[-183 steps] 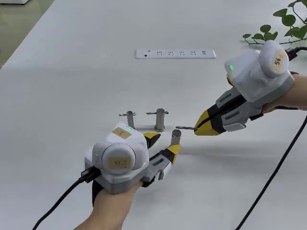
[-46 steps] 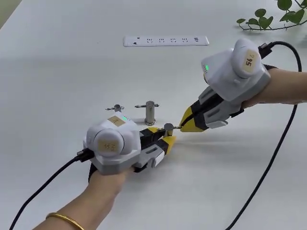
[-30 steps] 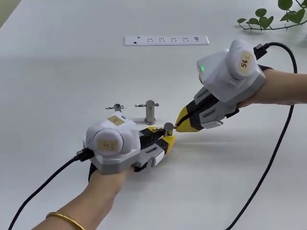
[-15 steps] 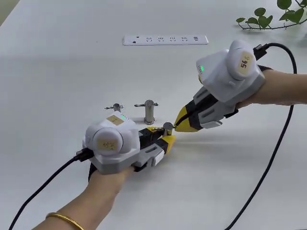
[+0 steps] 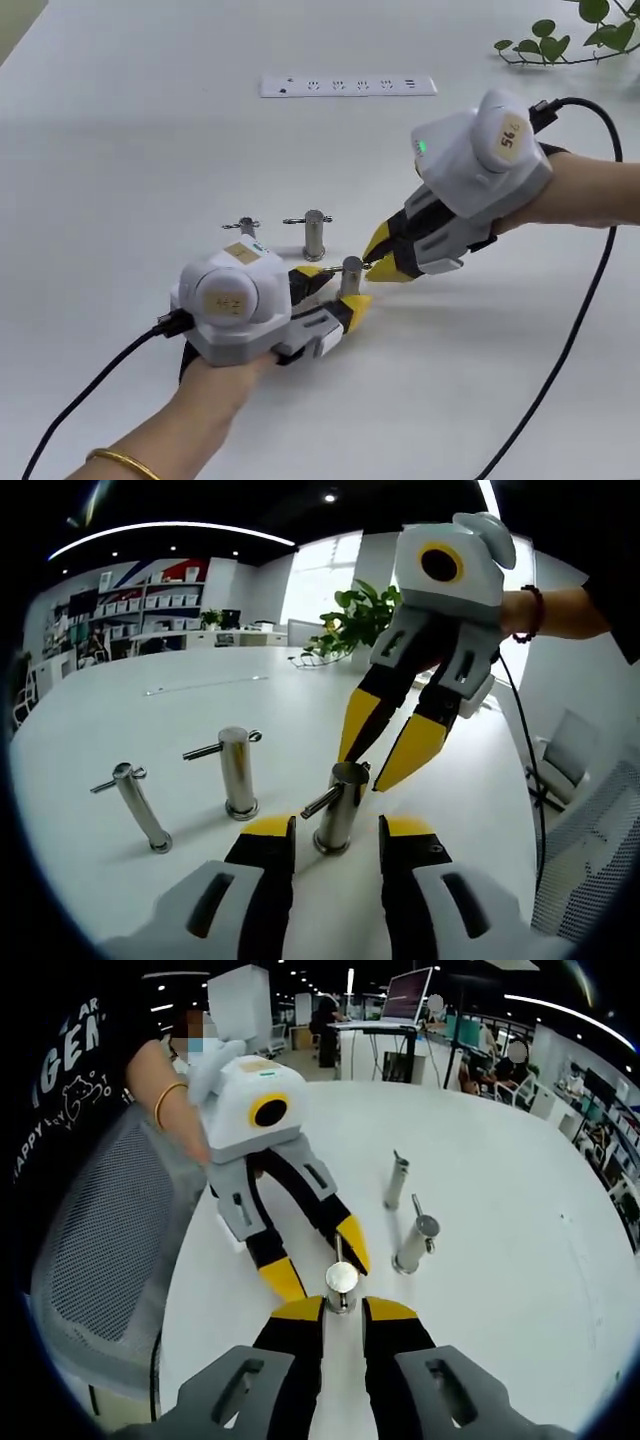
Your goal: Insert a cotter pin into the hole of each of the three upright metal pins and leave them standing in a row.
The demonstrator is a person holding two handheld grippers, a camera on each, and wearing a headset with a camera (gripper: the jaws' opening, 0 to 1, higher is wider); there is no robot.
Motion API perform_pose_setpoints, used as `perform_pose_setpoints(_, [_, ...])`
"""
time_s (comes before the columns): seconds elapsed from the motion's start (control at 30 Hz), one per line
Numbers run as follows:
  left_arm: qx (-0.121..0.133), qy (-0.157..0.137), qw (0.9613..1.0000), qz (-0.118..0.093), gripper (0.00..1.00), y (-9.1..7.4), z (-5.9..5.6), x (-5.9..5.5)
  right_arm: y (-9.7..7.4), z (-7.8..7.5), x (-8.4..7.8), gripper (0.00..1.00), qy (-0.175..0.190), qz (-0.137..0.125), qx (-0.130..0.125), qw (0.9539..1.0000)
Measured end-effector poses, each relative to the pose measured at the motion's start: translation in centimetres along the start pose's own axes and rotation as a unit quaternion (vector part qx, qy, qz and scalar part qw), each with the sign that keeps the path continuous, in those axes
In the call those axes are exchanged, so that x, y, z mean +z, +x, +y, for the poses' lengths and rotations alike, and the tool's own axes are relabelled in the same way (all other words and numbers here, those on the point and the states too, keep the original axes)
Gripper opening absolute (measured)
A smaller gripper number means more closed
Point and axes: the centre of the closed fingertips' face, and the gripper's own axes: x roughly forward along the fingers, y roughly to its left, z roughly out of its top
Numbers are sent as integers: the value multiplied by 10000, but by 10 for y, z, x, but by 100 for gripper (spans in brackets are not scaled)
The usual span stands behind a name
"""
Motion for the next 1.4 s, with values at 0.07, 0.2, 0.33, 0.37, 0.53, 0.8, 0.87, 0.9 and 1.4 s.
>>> perform_pose_setpoints(0.07, [-4, 29, 10000, 12, 34, -2, -1, 1, 1, 1, 3, 12, 67, -53, -13, 10000])
perform_pose_setpoints(0.2, [-33, 104, 9999, 41, 38, -8, 0, 2, 3, 1, 9, 16, 142, -85, -50, 9998])
perform_pose_setpoints(0.33, [-43, 122, 9999, 57, 43, -14, -1, 3, 6, -1, 12, 19, 314, -144, -100, 9994])
perform_pose_setpoints(0.37, [-48, 136, 9999, 55, 44, -14, -1, 3, 6, -1, 14, 19, 365, -176, -105, 9991])
perform_pose_setpoints(0.53, [-72, 163, 9998, 100, 49, -18, -2, 1, 11, -1, 14, 19, 441, -174, -94, 9988])
perform_pose_setpoints(0.8, [-78, 44, 10000, -16, 56, -26, -3, 11, 19, 1, 12, 14, 419, -116, -56, 9990])
perform_pose_setpoints(0.87, [-71, 38, 10000, -29, 58, -28, -3, 12, 20, -1, 11, 12, 400, -105, -88, 9991])
perform_pose_setpoints(0.9, [-68, 37, 10000, -39, 59, -29, -3, 13, 20, -1, 11, 11, 377, -104, -98, 9992])
perform_pose_setpoints(1.4, [-146, 235, 9996, 18, 66, -44, -7, 12, 20, -7, 6, 8, 331, -93, -120, 9993])
